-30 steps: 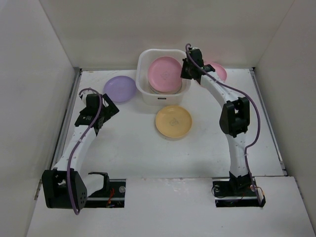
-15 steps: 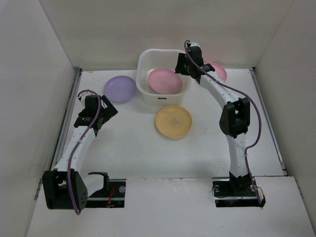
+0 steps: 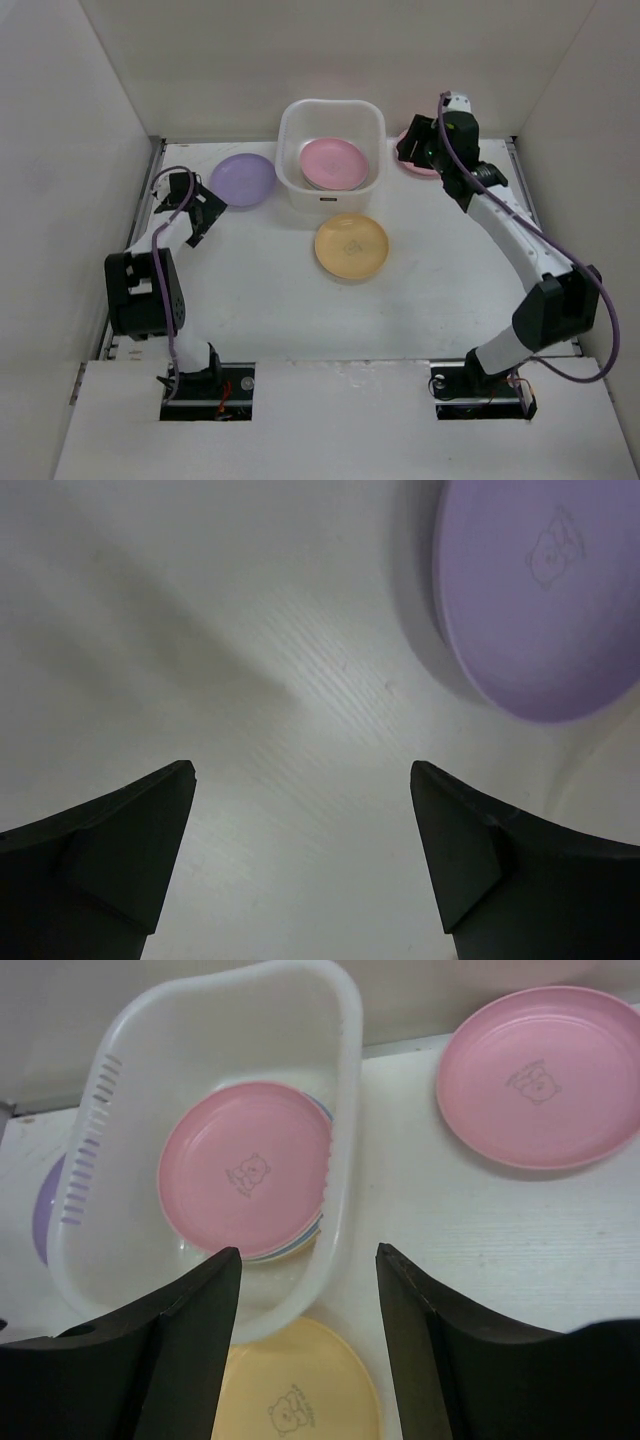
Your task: Place the plates into the plastic bin on the countertop
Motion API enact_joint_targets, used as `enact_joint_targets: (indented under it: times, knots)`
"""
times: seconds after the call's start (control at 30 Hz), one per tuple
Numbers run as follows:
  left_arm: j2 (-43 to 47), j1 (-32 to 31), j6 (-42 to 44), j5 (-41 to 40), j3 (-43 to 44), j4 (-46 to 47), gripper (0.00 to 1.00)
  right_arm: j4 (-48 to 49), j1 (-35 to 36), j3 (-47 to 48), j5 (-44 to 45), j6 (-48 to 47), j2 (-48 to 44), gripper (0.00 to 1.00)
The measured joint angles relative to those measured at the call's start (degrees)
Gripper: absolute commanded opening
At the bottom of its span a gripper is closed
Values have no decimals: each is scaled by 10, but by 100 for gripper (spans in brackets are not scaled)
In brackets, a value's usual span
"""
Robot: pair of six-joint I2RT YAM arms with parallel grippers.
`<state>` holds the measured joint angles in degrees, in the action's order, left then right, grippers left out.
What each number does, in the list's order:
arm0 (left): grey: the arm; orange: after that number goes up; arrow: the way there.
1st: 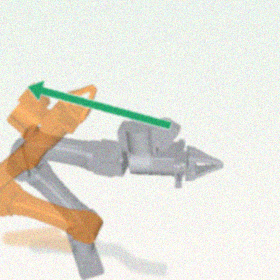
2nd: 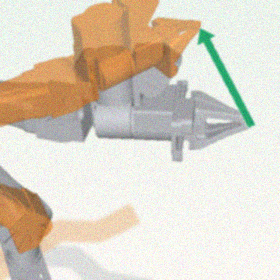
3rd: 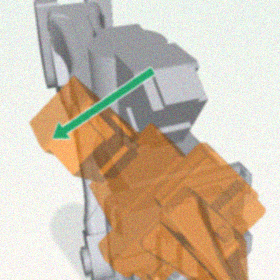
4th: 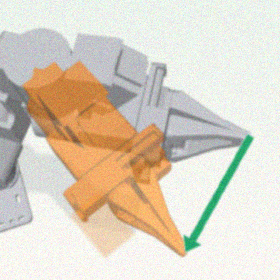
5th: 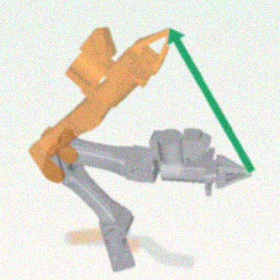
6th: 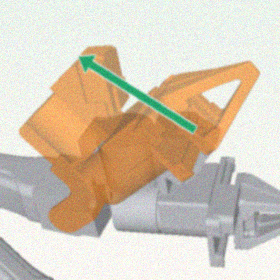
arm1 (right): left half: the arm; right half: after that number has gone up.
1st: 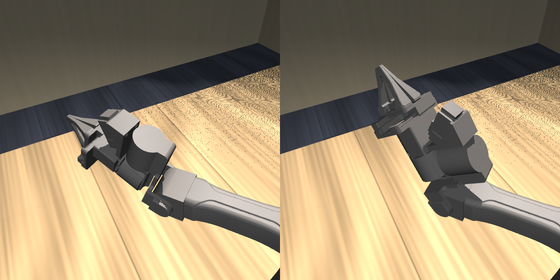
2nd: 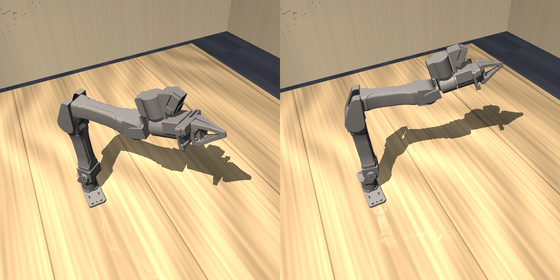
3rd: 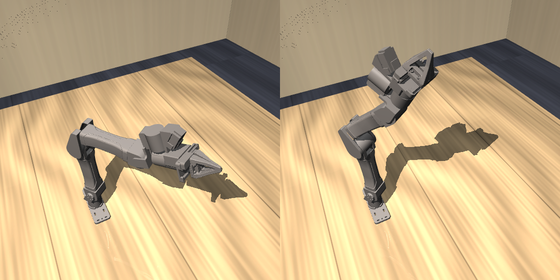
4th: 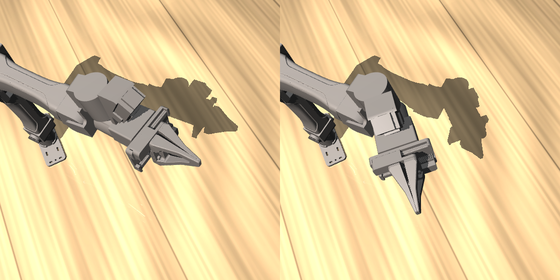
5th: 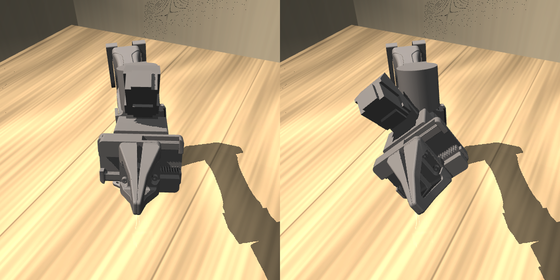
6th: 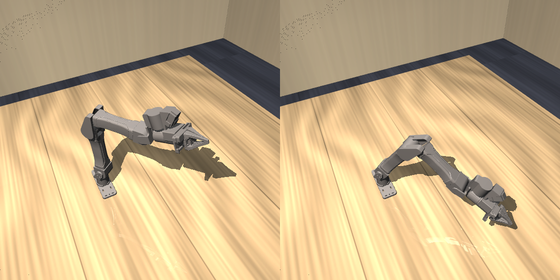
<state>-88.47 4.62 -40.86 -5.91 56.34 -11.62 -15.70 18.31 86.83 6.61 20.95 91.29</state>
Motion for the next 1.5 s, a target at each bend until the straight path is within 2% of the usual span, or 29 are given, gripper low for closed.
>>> enact_joint_targets:
  times: [0.2,0.4,0.7,0.77,0.87,1.0,1.13,1.3,1.5]
  knots:
    - [-158,30,-48,39,115,36,74,30,-8,-145,-2,13,-88,63]
    - [-235,27,-69,56,197,46,66,29,-8,-234,-10,33,-122,63]
    - [-317,18,-77,59,280,43,34,39,-27,-261,-13,49,-186,64]
    - [-325,17,-78,59,286,43,21,42,-35,-265,-13,50,-193,64]
    - [-335,17,-78,60,294,42,7,43,-42,-269,-13,55,-196,64]
    - [-335,18,-79,67,294,42,2,43,-44,-273,-14,59,-196,64]
    - [-323,26,-72,70,285,38,3,43,-44,-276,-19,63,-192,64]
    - [-259,48,-28,66,280,-17,4,45,-44,-278,-28,71,-184,63]
    - [-181,37,15,57,355,-59,6,47,-46,-281,-35,74,-184,63]
